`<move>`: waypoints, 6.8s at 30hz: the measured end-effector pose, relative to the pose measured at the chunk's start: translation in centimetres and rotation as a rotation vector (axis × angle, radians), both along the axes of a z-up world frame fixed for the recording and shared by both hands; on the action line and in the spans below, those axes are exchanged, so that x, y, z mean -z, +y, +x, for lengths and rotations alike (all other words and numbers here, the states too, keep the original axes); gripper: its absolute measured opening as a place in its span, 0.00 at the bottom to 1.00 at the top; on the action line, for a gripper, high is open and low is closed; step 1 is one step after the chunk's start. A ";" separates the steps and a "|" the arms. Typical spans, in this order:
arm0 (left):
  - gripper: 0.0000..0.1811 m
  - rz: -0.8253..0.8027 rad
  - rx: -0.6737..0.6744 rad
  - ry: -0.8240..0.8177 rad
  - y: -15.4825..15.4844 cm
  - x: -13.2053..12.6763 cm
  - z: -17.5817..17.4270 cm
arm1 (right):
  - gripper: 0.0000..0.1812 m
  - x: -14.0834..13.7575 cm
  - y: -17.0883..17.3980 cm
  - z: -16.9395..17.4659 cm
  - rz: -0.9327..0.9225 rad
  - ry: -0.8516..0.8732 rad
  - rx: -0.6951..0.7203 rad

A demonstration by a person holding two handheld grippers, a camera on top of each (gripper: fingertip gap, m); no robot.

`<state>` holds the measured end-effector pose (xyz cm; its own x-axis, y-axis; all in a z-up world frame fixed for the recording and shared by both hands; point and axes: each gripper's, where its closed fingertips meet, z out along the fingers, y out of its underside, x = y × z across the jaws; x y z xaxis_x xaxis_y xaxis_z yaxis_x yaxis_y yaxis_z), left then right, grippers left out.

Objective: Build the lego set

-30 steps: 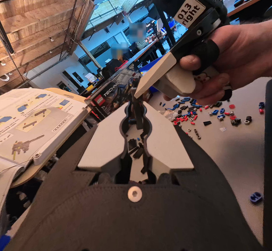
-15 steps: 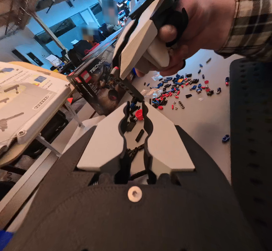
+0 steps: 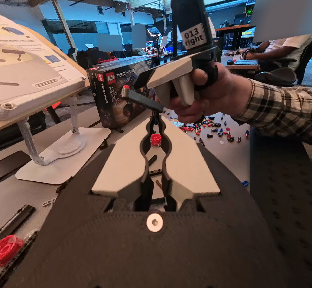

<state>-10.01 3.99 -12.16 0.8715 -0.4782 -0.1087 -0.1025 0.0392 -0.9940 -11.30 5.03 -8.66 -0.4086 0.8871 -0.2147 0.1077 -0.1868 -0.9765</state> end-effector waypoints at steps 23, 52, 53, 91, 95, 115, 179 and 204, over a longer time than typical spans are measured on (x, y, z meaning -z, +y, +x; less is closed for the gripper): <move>0.01 -0.046 -0.092 0.217 0.9 2.4 -0.2 | 0.03 3.4 -1.7 -0.8 0.111 -0.077 -0.049; 0.27 -0.406 -0.555 0.437 -15.3 3.6 -22.1 | 0.03 4.0 -1.4 -1.0 -0.014 -0.059 -0.101; 0.27 -0.424 -0.563 0.441 -15.5 4.4 -22.8 | 0.03 4.1 -1.4 -1.0 -0.014 -0.062 -0.101; 0.22 -0.121 -0.340 1.464 -11.2 11.5 -10.3 | 0.02 4.1 -0.5 -0.6 -0.004 -0.058 -0.088; 0.22 -0.105 -0.312 1.464 -11.1 11.3 -9.5 | 0.02 4.1 -0.5 -0.6 -0.002 -0.057 -0.085; 0.17 -0.588 -0.351 0.559 -12.4 11.3 -17.5 | 0.03 4.4 0.6 -0.4 -0.020 -0.075 -0.070; 0.19 -0.781 0.021 0.429 -9.2 12.4 -2.3 | 0.03 4.4 1.3 0.2 -0.008 -0.090 -0.070; 0.22 -0.418 -0.030 0.924 -6.5 12.3 -2.5 | 0.03 4.6 1.5 0.2 0.001 -0.099 -0.069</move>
